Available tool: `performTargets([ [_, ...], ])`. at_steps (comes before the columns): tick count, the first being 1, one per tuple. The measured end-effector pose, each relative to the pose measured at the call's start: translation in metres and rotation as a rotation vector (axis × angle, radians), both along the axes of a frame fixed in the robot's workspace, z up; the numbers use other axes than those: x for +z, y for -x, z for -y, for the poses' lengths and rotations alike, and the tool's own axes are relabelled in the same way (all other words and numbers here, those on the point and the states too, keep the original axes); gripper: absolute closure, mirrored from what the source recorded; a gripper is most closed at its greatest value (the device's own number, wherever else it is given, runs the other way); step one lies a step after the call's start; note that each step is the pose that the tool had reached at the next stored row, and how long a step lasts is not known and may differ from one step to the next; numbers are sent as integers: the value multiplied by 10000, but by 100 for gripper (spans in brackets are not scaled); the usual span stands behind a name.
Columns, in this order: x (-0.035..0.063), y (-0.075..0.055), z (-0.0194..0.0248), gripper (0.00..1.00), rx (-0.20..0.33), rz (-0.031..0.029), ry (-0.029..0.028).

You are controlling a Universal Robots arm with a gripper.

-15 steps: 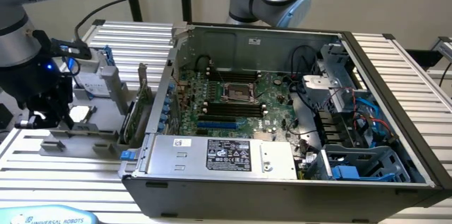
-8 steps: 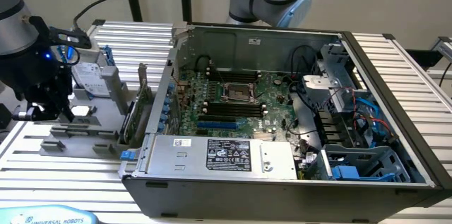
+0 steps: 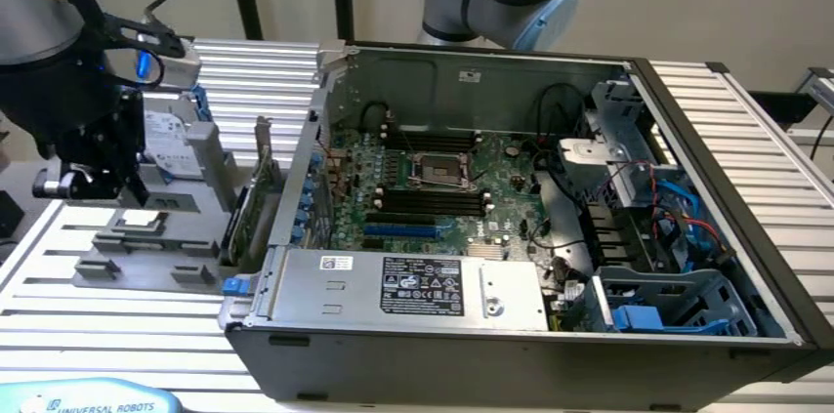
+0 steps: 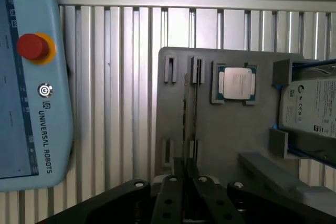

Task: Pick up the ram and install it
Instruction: 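Pick up the ram and move it above insertion slot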

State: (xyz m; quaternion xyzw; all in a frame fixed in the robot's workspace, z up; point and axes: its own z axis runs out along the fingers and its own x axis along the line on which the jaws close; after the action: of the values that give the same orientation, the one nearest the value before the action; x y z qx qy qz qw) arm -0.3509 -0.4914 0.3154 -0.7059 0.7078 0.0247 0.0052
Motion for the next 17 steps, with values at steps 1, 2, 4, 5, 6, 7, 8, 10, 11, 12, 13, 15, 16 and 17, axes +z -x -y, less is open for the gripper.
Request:
performTargets([
  [1, 40, -32, 0, 86, 5, 1, -11],
  [2, 83, -64, 0, 86, 8, 2, -19],
  [4, 171, -130, 0, 86, 16, 1, -34],
  [5, 216, -164, -1, 86, 18, 1, -37],
  [6, 261, -199, -1, 86, 19, -1, -39],
  [7, 307, -235, -2, 86, 20, -1, -40],
  [8, 352, -273, -3, 86, 21, -1, -41],
  [10, 438, -351, -7, 86, 21, -1, -43],
  [11, 472, -391, -9, 86, 21, 0, -44],
  [12, 501, -434, -11, 86, 21, -1, -42],
  [13, 524, -479, -13, 86, 21, -3, -41],
  [15, 558, -571, -18, 86, 21, -4, -41],
  [16, 573, -617, -20, 86, 21, -6, -40],
  [17, 584, -662, -21, 86, 21, -7, -41],
])
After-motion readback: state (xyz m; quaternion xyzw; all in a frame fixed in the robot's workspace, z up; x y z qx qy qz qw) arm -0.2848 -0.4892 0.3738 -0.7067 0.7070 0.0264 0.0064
